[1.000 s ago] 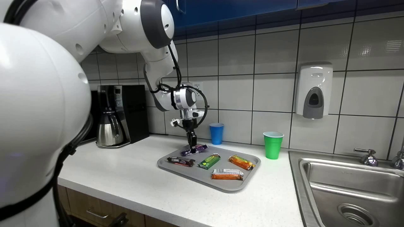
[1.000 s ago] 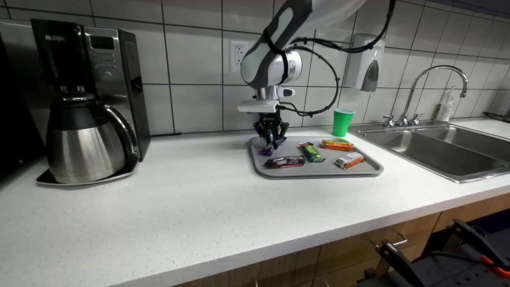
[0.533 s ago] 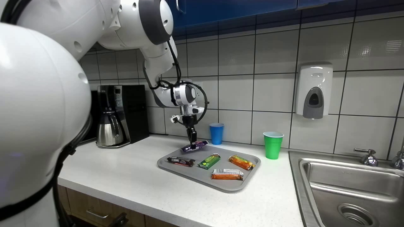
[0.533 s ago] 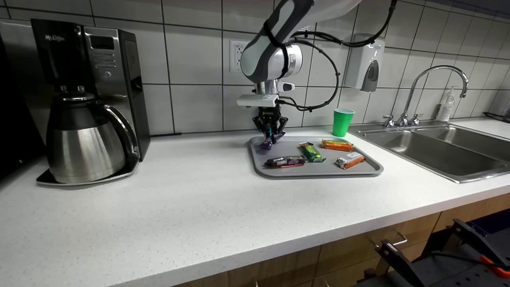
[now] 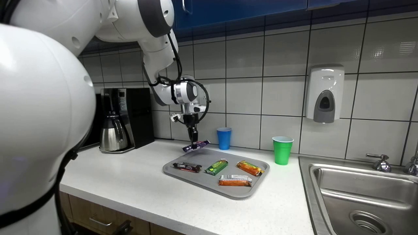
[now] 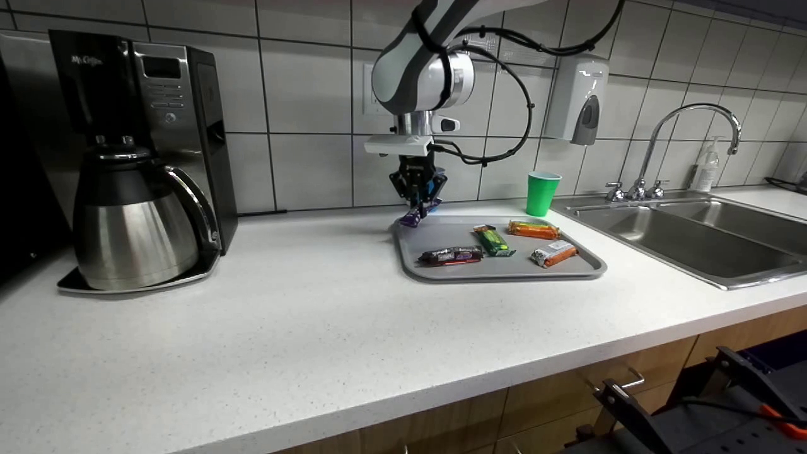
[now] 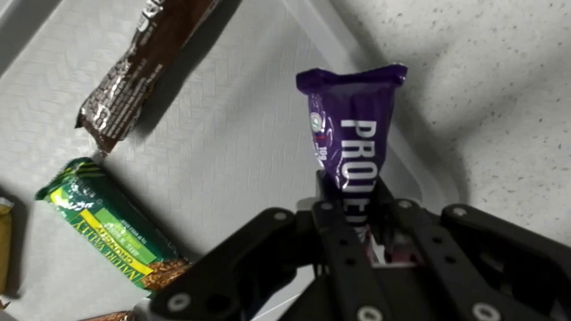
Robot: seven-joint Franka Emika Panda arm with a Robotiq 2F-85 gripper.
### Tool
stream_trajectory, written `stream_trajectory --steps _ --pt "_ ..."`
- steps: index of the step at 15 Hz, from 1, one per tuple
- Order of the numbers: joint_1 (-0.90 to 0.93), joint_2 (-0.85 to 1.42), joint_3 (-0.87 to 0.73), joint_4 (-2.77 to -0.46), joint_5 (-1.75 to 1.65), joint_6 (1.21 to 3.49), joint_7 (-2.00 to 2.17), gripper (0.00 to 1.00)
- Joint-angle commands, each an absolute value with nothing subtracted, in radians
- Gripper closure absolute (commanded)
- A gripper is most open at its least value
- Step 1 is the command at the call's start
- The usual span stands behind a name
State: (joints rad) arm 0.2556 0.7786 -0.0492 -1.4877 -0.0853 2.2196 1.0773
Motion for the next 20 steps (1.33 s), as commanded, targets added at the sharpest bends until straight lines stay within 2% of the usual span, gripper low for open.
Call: stream_trajectory --steps 1,20 --pt "0.267 0.728 -0.032 -1.545 -0.055 2.248 1.078 0.95" --pt "0.331 0.806 -0.003 -1.441 -0.069 2.233 1.018 0.95"
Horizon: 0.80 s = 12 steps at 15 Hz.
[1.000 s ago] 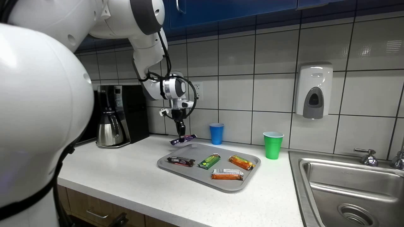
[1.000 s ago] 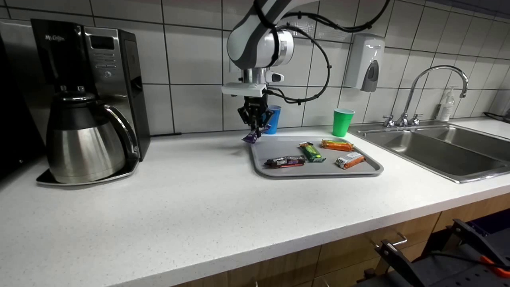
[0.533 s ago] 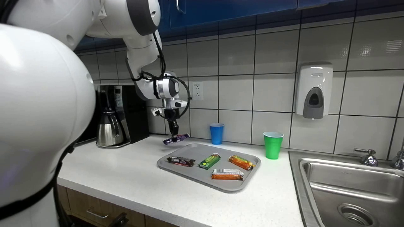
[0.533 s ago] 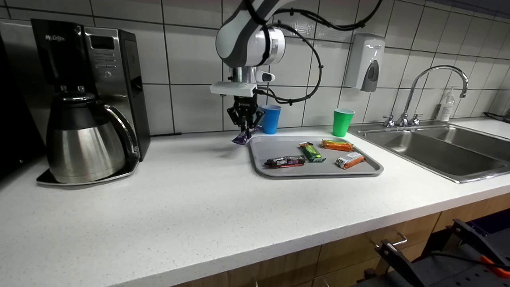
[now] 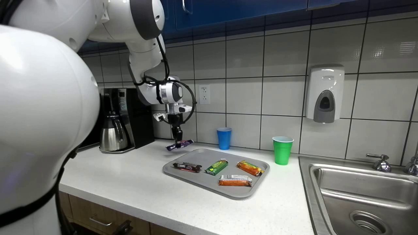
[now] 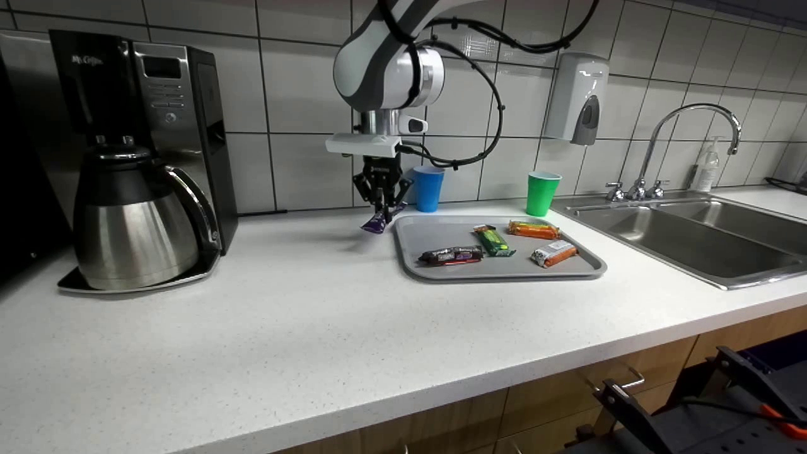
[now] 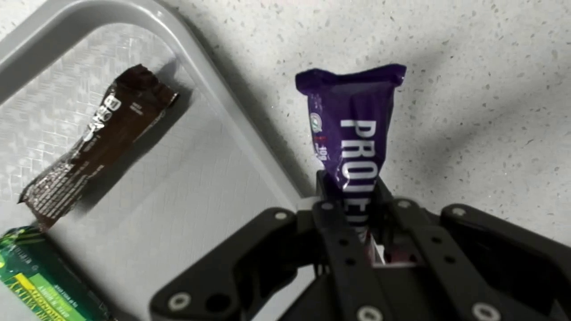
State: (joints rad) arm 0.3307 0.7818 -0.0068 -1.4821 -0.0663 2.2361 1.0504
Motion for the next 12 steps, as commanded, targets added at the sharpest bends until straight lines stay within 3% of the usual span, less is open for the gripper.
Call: stream_trajectory --steps 1,12 --pt "0.332 0.812 -0.004 -1.435 -0.068 2.232 1.016 0.95" --pt "0.346 0.855 -0.007 -1.393 -0.068 2.222 0.996 0.95"
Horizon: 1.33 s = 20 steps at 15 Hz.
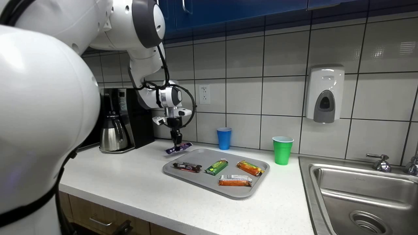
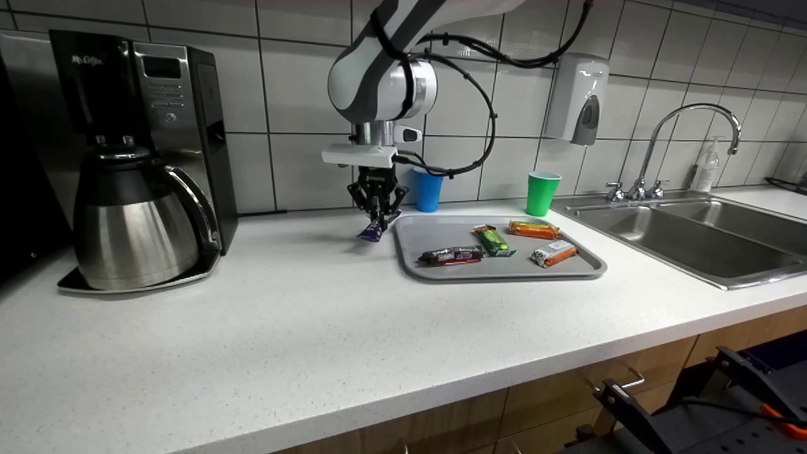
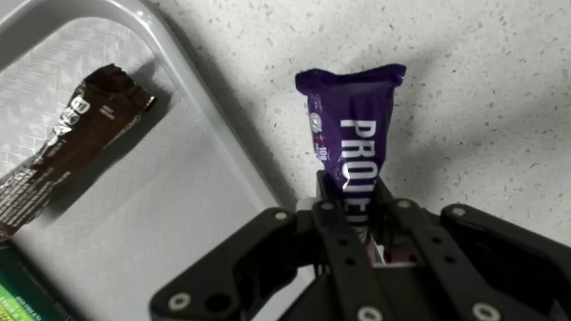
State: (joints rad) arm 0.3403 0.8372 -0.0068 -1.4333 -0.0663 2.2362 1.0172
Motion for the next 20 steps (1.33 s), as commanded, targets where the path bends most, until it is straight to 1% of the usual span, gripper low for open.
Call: stream_trajectory --steps 1,6,7,8,11,15,16,20 --pt "0.347 0.857 -0.006 -1.392 -0.067 2.222 0.995 0.95" --pt "0.35 0.863 -0.007 -1.388 -0.067 2.222 0.994 0.95" --pt "0.349 0.864 -0.006 -1.388 -0.064 2.22 0.995 0.55" --pt "0.35 0.865 -0.007 -1.389 -0.065 2.221 0.997 0.54" --pt "0.351 0.859 -0.007 -1.397 -0.066 2.225 0.997 0.34" --pt "0.35 0.834 -0.008 -1.426 -0.066 2.236 0.997 0.05" --pt "0.348 0.822 -0.008 -1.439 -0.065 2.24 0.997 0.0" --pt "0.34 0.783 -0.01 -1.485 -0.062 2.262 0.996 0.0"
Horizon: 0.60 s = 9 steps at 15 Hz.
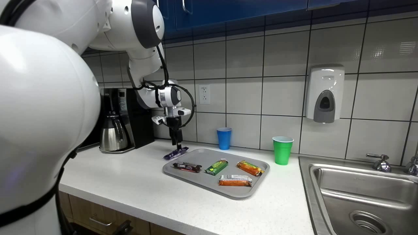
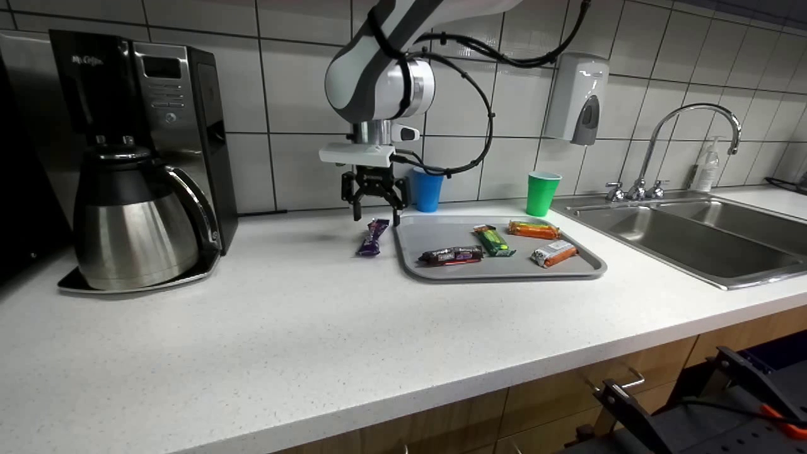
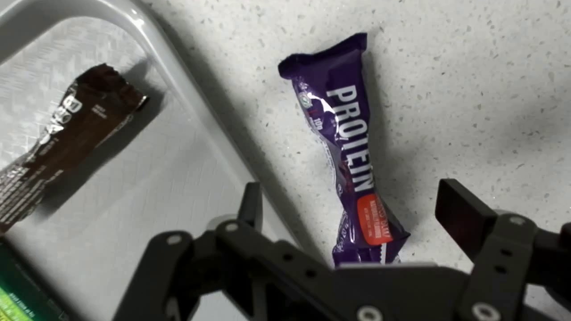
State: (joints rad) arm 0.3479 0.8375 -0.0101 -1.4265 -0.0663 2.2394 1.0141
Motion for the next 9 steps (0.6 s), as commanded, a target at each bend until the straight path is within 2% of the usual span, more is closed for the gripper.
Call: stream_trajectory --steps 1,9 --pt "0.338 0.774 -0.011 -1.497 -0.06 2.266 0.996 0.0" --pt "0.32 0.657 -0.025 -1.65 -0.063 2.281 1.005 0.0"
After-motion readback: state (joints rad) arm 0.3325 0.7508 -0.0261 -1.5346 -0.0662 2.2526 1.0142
